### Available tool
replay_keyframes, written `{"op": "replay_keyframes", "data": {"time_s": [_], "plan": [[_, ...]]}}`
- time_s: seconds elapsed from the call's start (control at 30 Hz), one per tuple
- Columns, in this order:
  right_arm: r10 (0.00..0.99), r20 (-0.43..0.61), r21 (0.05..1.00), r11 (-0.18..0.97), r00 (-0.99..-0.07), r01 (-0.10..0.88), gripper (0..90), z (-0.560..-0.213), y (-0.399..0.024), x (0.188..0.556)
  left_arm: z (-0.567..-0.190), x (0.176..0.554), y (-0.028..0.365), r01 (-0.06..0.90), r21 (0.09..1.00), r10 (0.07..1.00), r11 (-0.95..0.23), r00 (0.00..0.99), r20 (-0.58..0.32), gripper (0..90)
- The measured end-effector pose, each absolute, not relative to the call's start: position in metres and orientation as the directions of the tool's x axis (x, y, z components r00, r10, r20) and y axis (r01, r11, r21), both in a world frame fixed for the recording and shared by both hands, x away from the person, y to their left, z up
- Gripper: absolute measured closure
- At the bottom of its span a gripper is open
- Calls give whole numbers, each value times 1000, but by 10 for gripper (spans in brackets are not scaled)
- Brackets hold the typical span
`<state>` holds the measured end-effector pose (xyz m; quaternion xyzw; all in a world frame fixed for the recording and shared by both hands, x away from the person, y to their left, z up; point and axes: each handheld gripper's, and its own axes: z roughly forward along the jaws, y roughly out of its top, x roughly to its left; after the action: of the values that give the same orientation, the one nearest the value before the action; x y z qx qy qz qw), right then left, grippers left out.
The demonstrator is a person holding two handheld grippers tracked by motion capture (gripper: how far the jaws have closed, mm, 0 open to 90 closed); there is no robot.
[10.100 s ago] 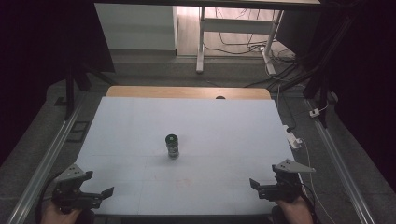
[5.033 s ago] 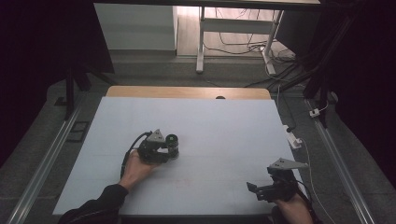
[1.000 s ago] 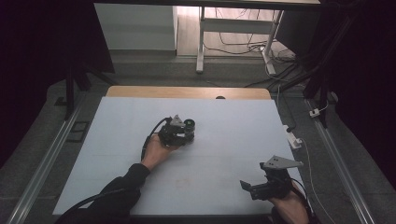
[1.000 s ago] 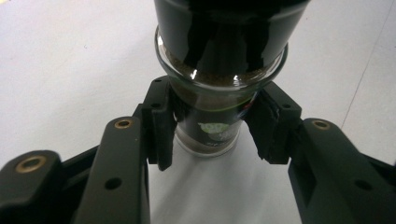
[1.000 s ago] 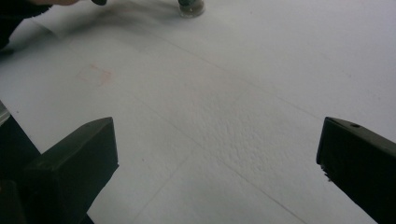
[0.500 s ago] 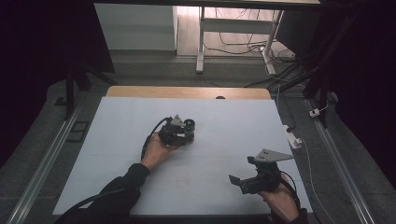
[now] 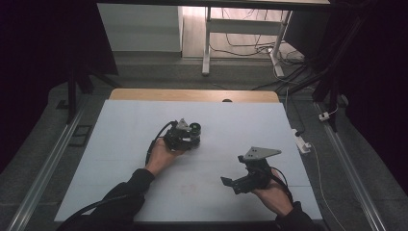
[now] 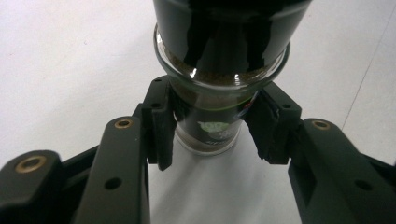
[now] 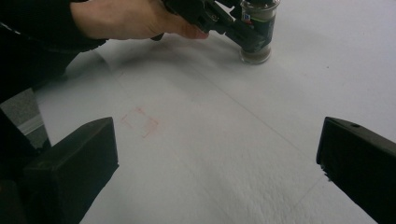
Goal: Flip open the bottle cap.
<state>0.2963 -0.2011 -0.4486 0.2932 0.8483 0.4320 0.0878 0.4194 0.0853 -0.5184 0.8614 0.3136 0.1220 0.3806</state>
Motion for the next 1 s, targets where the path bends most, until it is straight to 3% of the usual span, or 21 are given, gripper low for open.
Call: {"op": "replay_keyframes", "data": {"time_s": [1.0], "plan": [[629, 58, 762, 474, -775, 441, 0, -449, -143, 369, -519, 419, 84, 448, 733, 638, -513, 770, -24, 538]]}}
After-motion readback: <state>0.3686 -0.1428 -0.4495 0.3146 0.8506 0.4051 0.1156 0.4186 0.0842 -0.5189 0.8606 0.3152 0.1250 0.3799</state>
